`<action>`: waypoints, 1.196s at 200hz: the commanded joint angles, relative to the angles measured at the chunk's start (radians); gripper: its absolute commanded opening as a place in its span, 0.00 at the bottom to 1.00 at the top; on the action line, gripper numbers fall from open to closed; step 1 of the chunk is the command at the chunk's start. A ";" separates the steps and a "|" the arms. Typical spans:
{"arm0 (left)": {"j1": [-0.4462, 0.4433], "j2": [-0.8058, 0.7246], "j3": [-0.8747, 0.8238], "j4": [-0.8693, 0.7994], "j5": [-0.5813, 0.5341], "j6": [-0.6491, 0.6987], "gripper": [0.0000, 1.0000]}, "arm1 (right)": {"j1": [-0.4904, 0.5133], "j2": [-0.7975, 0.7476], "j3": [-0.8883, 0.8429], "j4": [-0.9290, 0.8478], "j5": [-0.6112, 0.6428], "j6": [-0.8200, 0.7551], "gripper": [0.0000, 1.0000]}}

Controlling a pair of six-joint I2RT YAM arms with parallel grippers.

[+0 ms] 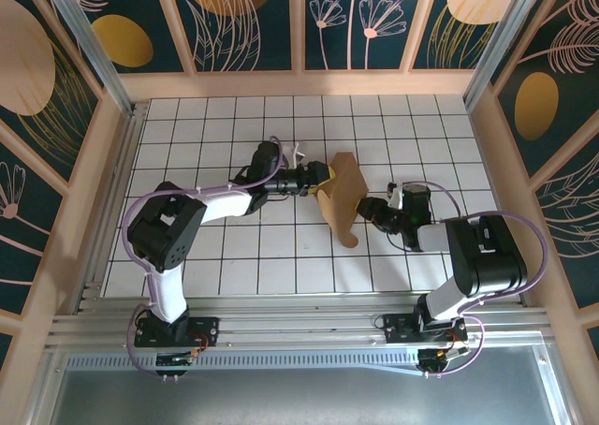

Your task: Fold the paper box

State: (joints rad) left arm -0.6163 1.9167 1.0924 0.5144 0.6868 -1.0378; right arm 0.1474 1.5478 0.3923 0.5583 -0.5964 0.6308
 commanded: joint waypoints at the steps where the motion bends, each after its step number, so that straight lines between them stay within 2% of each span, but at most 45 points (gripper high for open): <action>1: -0.023 0.045 0.095 -0.354 -0.055 0.251 0.63 | 0.008 0.026 -0.012 -0.054 -0.020 -0.017 0.50; 21: -0.026 0.054 0.152 -0.454 -0.073 0.343 0.64 | 0.009 0.022 -0.012 -0.063 -0.014 -0.022 0.49; 54: -0.025 0.037 0.181 -0.432 -0.020 0.377 0.71 | 0.009 0.021 -0.007 -0.078 -0.009 -0.026 0.49; 104: -0.027 0.010 0.202 -0.394 0.058 0.460 0.73 | 0.008 0.013 0.010 -0.118 0.015 -0.045 0.47; 143: -0.028 0.023 0.186 -0.263 0.127 0.370 0.82 | 0.010 0.015 0.013 -0.124 0.014 -0.045 0.46; 171: -0.035 0.023 0.215 -0.265 0.124 0.343 0.87 | 0.010 0.011 0.014 -0.133 0.018 -0.049 0.45; 184: -0.043 0.035 0.261 -0.373 0.067 0.377 0.87 | 0.009 0.010 0.016 -0.138 0.020 -0.052 0.45; 213: -0.079 0.109 0.430 -0.793 -0.226 0.560 0.85 | 0.011 0.004 0.020 -0.146 0.026 -0.051 0.45; 239: -0.092 0.149 0.478 -0.886 -0.318 0.603 0.82 | 0.013 0.001 0.026 -0.163 0.033 -0.059 0.45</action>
State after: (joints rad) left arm -0.6941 2.0197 1.5269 -0.1402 0.5224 -0.5304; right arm 0.1490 1.5494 0.4168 0.4938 -0.5838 0.5991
